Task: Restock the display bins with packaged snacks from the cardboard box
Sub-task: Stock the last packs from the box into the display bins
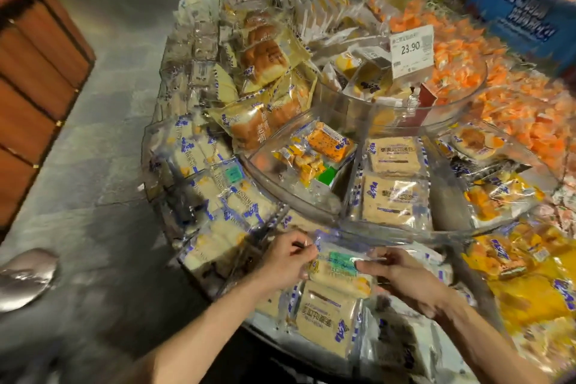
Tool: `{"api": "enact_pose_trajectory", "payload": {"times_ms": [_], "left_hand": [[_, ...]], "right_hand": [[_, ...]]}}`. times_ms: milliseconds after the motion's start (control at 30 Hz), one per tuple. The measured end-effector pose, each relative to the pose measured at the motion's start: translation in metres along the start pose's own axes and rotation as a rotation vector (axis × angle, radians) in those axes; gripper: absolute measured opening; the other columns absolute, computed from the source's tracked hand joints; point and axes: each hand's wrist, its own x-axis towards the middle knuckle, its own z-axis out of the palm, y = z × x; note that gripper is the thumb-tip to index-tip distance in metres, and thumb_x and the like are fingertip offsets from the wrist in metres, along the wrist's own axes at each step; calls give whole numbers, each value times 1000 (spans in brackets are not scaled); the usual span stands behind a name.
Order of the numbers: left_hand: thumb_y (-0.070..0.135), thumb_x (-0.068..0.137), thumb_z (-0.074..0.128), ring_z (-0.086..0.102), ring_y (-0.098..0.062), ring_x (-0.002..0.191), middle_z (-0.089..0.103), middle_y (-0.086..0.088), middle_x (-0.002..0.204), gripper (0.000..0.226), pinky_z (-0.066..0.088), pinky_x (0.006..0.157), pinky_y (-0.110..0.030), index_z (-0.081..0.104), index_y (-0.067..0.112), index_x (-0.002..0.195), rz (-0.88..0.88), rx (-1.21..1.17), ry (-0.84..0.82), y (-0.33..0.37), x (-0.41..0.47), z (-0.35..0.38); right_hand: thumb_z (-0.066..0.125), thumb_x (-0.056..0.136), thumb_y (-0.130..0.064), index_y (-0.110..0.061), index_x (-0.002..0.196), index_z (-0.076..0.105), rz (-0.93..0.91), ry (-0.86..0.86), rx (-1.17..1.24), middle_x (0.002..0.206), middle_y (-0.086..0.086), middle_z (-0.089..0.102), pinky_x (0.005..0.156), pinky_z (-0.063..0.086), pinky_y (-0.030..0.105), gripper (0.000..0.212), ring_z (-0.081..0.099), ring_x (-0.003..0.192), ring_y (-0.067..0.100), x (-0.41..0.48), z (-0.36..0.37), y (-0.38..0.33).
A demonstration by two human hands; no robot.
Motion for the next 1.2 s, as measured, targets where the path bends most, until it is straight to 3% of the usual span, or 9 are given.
{"api": "enact_pose_trajectory", "payload": {"times_ms": [133, 367, 533, 600, 733, 833, 900, 1067, 1200], "left_hand": [[19, 99, 59, 52, -3, 54, 62, 0, 89, 6, 43, 48, -20, 60, 20, 105, -52, -122, 117, -29, -16, -34], [27, 87, 77, 56, -10, 72, 66, -7, 113, 33, 55, 63, -31, 60, 22, 115, -101, -184, 156, -60, -1, -127], [20, 86, 78, 62, -16, 90, 62, -4, 115, 41, 49, 61, -10, 60, 10, 122, 35, 91, 154, -54, 44, -204], [21, 87, 77, 57, -11, 88, 61, -1, 108, 38, 41, 58, -4, 59, 11, 120, 124, 257, 149, -38, 67, -221], [24, 93, 69, 49, -12, 94, 50, 4, 110, 34, 33, 55, -7, 54, 12, 121, 196, 558, -35, -17, 99, -236], [28, 94, 66, 45, -9, 74, 50, 4, 95, 22, 29, 53, -21, 49, 18, 103, 255, 856, -135, -19, 104, -234], [31, 93, 67, 50, -14, 72, 54, 2, 88, 23, 32, 55, -28, 50, 17, 100, 318, 1003, -129, -23, 103, -233], [36, 92, 69, 52, -19, 86, 57, 0, 97, 34, 37, 67, -29, 53, 15, 113, 379, 1032, -98, -34, 101, -232], [43, 88, 71, 61, -22, 91, 66, -4, 103, 60, 49, 68, -32, 46, 12, 133, 385, 1010, 2, -29, 91, -237]], "right_hand": [[75, 84, -6, -10, 70, 60, -37, -83, -76, 87, 13, 76, 64, 56, 29, 21, 74, 77, 19, 18, 47, 3], [81, 83, -15, -8, 82, 60, -124, -14, -241, 56, -1, 60, 58, 46, 29, 22, 57, 56, 16, 65, 131, -5], [78, 85, -5, -12, 67, 51, -182, 122, -233, 51, -3, 52, 54, 46, 28, 33, 50, 47, 10, 103, 199, -20], [81, 84, -17, -14, 68, 58, -204, 236, -306, 60, 1, 65, 59, 50, 41, 27, 58, 55, 16, 122, 213, -28], [80, 82, -35, -10, 84, 68, -146, 492, -681, 76, 3, 71, 67, 56, 41, 28, 62, 64, 14, 134, 230, -33], [74, 84, -50, -12, 117, 49, -29, 536, -864, 101, 9, 69, 72, 51, 38, 56, 66, 87, 29, 129, 246, -20], [70, 86, -54, -14, 120, 44, -9, 560, -915, 101, 9, 67, 70, 46, 35, 59, 62, 84, 30, 127, 250, -13], [66, 93, -45, -16, 97, 42, -6, 543, -958, 92, 3, 55, 69, 41, 32, 38, 53, 80, 22, 122, 256, -19], [64, 94, -40, -11, 121, 48, -100, 584, -955, 117, 10, 56, 85, 52, 42, 43, 58, 97, 28, 115, 253, -15]]}}
